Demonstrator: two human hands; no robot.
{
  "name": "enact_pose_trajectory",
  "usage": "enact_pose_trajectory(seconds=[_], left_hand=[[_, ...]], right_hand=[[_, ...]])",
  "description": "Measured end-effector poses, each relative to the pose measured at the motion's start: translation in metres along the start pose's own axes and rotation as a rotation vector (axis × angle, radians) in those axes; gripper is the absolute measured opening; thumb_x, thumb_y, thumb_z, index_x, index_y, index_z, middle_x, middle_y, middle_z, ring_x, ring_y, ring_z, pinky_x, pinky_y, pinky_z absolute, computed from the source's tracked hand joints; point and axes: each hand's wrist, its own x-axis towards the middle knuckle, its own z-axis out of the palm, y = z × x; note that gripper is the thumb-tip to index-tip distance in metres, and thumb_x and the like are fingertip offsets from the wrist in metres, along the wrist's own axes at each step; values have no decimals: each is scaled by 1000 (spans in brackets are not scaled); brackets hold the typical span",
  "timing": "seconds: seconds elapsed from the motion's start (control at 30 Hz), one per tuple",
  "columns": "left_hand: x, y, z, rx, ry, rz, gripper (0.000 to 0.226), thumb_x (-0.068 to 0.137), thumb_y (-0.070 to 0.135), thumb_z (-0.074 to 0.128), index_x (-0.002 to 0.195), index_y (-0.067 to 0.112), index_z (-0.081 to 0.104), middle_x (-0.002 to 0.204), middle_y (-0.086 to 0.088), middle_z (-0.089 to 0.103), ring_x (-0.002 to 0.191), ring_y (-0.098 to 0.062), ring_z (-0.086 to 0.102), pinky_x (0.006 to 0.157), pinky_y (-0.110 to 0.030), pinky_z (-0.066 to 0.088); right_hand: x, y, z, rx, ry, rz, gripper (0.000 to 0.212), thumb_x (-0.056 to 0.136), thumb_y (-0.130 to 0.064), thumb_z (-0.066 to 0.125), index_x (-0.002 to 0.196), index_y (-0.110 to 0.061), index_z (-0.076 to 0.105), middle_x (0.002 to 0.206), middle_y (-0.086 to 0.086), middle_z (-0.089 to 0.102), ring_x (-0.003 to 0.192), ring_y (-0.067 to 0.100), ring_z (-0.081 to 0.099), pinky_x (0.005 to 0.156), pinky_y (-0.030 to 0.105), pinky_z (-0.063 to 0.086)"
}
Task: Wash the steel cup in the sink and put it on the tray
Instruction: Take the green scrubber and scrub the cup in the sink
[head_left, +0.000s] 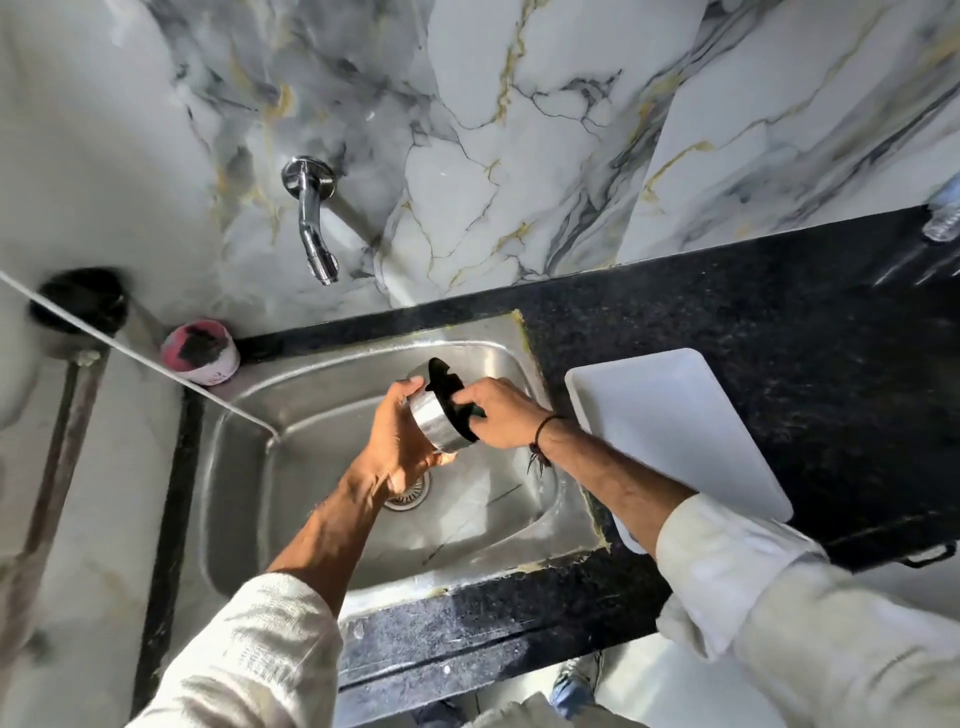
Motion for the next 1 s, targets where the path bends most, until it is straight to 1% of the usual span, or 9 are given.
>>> enact_pose_trajectory(seconds=[0.1,0.23,0.37,0.47,0.53,0.63,0.83,0.93,1.0], left_hand=[[-7,0,-10,2,28,58,43,79,55,61,97,22,82,93,-7,79,79,-24,71,72,-35,48],[-14,-2,-17,-87,70,111,43,81,53,60,96,19,83,91,-11,75,80,-26,67,72,-37,47],[-18,4,-28,-183,110,140,48,83,53,59,104,17,83,102,-14,80,87,-28,75,77,-37,54],[-18,4,-33,-300,153,172,46,80,54,65,94,16,86,99,-13,82,88,-29,79,81,-42,60],[-20,9,-35,-396,144,183,50,68,53,75,98,15,85,104,-13,81,96,-31,79,83,-44,63],[-19,15,-40,-464,70,270,73,72,56,69,129,11,72,130,-17,73,125,-36,66,106,-50,53],[-22,21,-50,-408,110,412,51,88,55,54,93,13,82,89,-9,81,87,-28,78,82,-38,63],[-17,16,-32,-371,291,403,62,98,64,37,66,32,80,65,12,76,63,-6,75,64,-23,63],[-15,14,-30,-408,349,414,58,102,60,40,72,32,81,69,16,77,67,-2,73,57,-19,61]], right_hand=[[6,-15,1,65,-194,59,24,89,10,54,72,-6,60,73,8,57,71,22,56,57,16,44],[10,-35,12,838,-219,138,33,94,14,45,84,-2,72,99,21,65,97,32,61,91,39,48],[18,-61,26,1336,-190,181,33,94,-2,42,79,-15,69,84,9,64,77,21,56,74,32,44],[24,-81,28,1094,-4,131,11,80,-29,55,86,-23,62,94,5,63,78,13,53,77,28,42],[21,-82,28,502,44,-41,28,89,-54,52,93,-35,73,110,-17,69,97,7,60,94,22,45],[11,-76,37,-167,60,-186,63,95,-75,43,130,-28,66,151,-5,49,139,23,46,122,38,36],[-9,-85,46,39,-45,-199,83,88,-83,28,88,-11,69,116,1,65,114,22,61,104,42,48],[-3,-105,46,379,-106,-135,85,90,-78,29,106,-5,70,122,10,71,117,21,64,109,44,44],[5,-111,44,250,-70,-201,85,93,-78,24,115,-10,70,131,7,68,129,21,59,122,44,33]])
